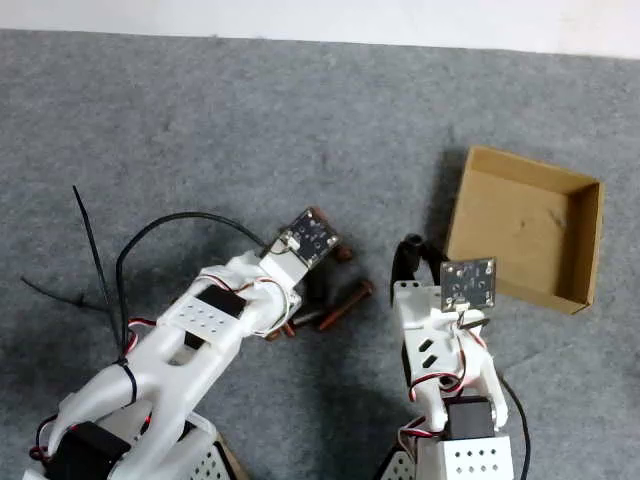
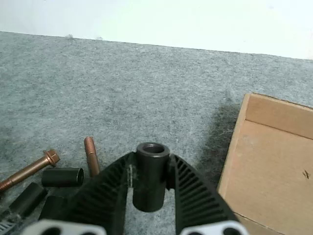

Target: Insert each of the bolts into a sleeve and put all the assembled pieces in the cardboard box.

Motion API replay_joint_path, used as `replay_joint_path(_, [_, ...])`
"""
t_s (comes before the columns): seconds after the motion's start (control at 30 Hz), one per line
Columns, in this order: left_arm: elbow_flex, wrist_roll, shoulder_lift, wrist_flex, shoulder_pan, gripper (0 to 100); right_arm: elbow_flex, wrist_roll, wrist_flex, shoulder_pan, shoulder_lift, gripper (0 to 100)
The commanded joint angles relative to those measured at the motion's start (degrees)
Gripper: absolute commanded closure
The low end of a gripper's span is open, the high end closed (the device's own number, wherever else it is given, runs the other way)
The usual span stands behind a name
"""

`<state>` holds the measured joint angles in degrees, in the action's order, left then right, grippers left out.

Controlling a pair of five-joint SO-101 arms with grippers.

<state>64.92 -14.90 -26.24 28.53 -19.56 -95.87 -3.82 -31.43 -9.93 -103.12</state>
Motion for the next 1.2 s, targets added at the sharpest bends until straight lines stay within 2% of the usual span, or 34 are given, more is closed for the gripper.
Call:
replay_joint_path(0.0, [-2.24, -0.26, -0.66, -0.97, -0.57, 86, -2.95, -0.79, 0.48, -0.31, -0.4, 99.1])
replay_joint_path(0.87, [-2.24, -0.26, -0.66, -1.05, -0.57, 86, -2.95, -0.97, 0.22, -0.22, -0.4, 99.1])
replay_joint_path(1.0, [-2.24, -0.26, -0.48, -1.14, -0.57, 86, -2.07, -0.97, -7.08, -0.57, 0.22, 99.1])
replay_joint_path(1.17, [-2.24, -0.26, -0.4, -1.14, -0.57, 86, 0.75, -1.41, -9.01, -1.27, 1.19, 99.1])
